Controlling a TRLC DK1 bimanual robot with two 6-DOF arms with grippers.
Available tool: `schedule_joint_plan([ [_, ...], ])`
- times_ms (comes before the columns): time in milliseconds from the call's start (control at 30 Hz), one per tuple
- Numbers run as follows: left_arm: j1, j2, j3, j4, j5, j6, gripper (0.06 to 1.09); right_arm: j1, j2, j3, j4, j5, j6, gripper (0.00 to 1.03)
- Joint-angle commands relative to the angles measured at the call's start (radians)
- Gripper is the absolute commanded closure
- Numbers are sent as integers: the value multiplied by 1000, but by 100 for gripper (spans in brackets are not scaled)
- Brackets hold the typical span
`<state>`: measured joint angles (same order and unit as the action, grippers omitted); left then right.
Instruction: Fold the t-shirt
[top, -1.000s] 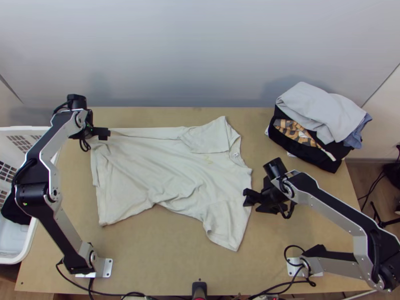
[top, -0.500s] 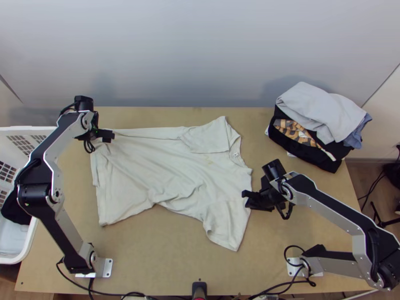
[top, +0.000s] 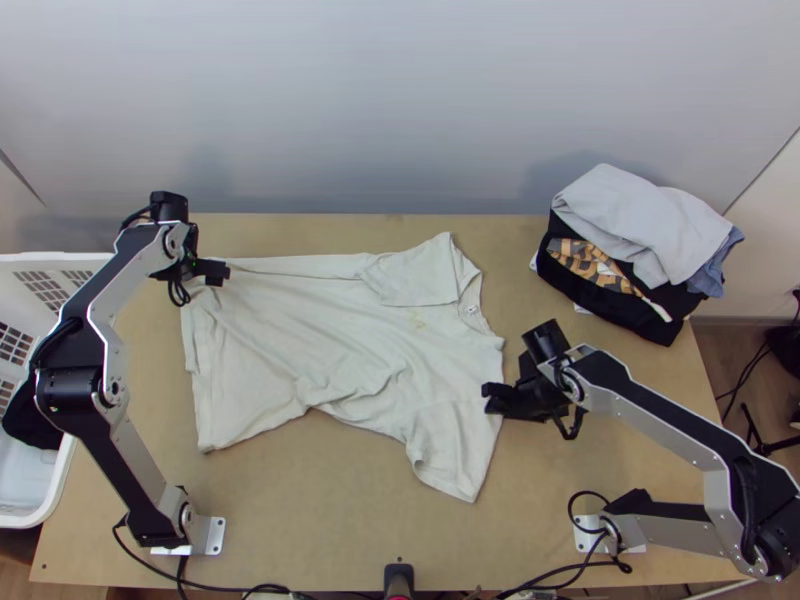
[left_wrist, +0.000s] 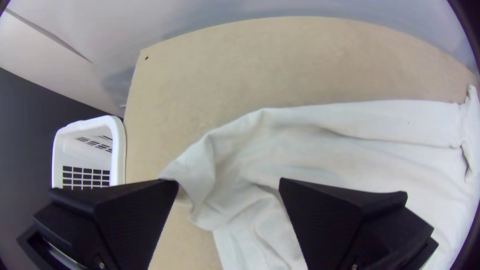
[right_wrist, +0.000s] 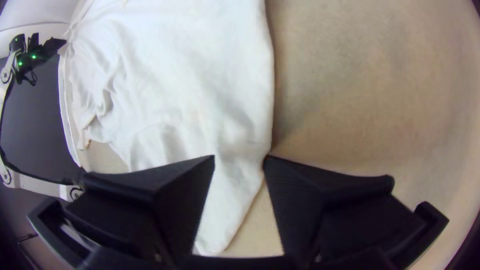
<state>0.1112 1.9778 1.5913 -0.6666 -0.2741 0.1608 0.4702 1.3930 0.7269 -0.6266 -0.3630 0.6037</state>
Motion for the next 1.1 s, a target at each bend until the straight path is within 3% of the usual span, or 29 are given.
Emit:
schedule_joint_plan([
  [0, 7, 12, 9, -41, 6, -20, 11, 28, -25, -20, 71, 50, -18, 100],
  [267, 91, 113, 105, -205, 55, -110, 11, 42, -49, -26, 90, 82, -16, 100],
  [433, 142, 121, 151, -200, 55, -55, 11, 61, -78, -34, 125, 145, -22, 100],
  [800, 274, 308, 424, -264, 56, 36, 11, 71, -84, -37, 133, 153, -13, 100],
  [900, 263, 270, 450, -410, 141, 25, 11, 71, -92, -43, 133, 153, -13, 100],
  [967, 228, 200, 458, -605, 262, 13, 11, 71, -94, -50, 133, 153, -12, 100],
  [1067, 151, 89, 411, -867, 339, 16, 11, 71, -91, -58, 133, 153, -7, 100],
])
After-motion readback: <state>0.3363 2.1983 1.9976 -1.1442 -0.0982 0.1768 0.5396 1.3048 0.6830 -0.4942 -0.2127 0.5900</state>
